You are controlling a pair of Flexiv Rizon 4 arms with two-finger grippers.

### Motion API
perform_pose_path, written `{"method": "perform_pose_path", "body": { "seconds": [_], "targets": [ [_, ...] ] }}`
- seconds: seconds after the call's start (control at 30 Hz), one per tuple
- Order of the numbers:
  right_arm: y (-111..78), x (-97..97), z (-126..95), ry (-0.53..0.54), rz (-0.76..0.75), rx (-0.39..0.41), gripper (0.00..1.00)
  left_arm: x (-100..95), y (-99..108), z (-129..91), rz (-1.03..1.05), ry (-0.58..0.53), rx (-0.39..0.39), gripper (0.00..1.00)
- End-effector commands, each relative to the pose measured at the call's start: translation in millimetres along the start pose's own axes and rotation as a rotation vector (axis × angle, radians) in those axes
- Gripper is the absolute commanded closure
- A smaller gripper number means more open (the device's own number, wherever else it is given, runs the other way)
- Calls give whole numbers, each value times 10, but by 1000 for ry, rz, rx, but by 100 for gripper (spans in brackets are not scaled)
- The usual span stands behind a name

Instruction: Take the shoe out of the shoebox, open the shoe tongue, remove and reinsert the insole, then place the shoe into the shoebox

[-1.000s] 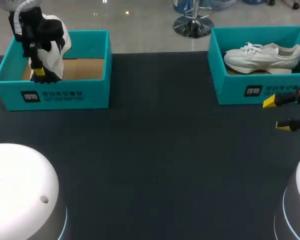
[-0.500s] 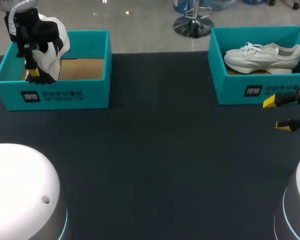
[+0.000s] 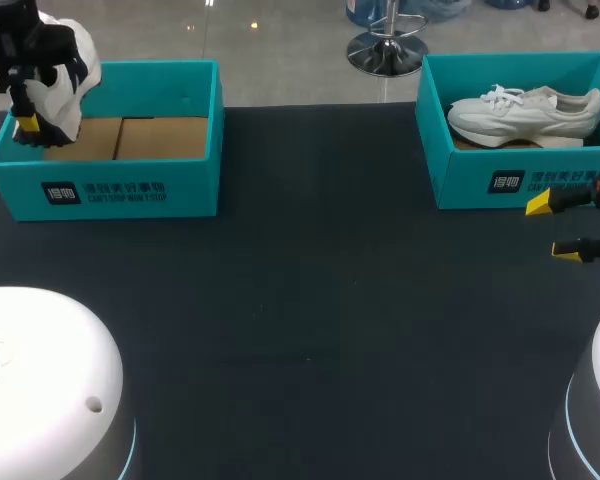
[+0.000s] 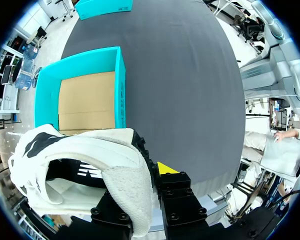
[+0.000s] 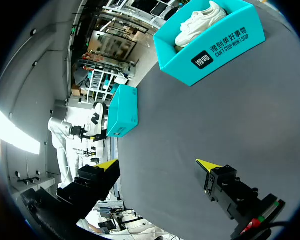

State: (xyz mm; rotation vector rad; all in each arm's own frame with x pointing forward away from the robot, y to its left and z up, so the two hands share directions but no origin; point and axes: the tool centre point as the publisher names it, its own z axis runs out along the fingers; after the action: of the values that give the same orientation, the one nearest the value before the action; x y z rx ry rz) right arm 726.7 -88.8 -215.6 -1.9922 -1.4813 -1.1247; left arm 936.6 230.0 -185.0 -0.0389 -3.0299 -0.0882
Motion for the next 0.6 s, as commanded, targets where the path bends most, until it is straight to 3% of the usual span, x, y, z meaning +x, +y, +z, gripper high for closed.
{"method": "perform_pose_path", "body": {
  "seconds": [0.03,0.2,0.4,0.6],
  "targets": [
    [-11,6,0,-5,1,-1,0,-142,172,39,25,25,1,100],
    [-11,6,0,-5,1,-1,0,-185,303,97,177,65,-29,100],
    [-11,6,0,-5,1,-1,0,-153,429,138,592,68,-91,100],
    [-11,6,0,-5,1,-1,0,-262,557,100,891,12,-228,100]
  ]
}}
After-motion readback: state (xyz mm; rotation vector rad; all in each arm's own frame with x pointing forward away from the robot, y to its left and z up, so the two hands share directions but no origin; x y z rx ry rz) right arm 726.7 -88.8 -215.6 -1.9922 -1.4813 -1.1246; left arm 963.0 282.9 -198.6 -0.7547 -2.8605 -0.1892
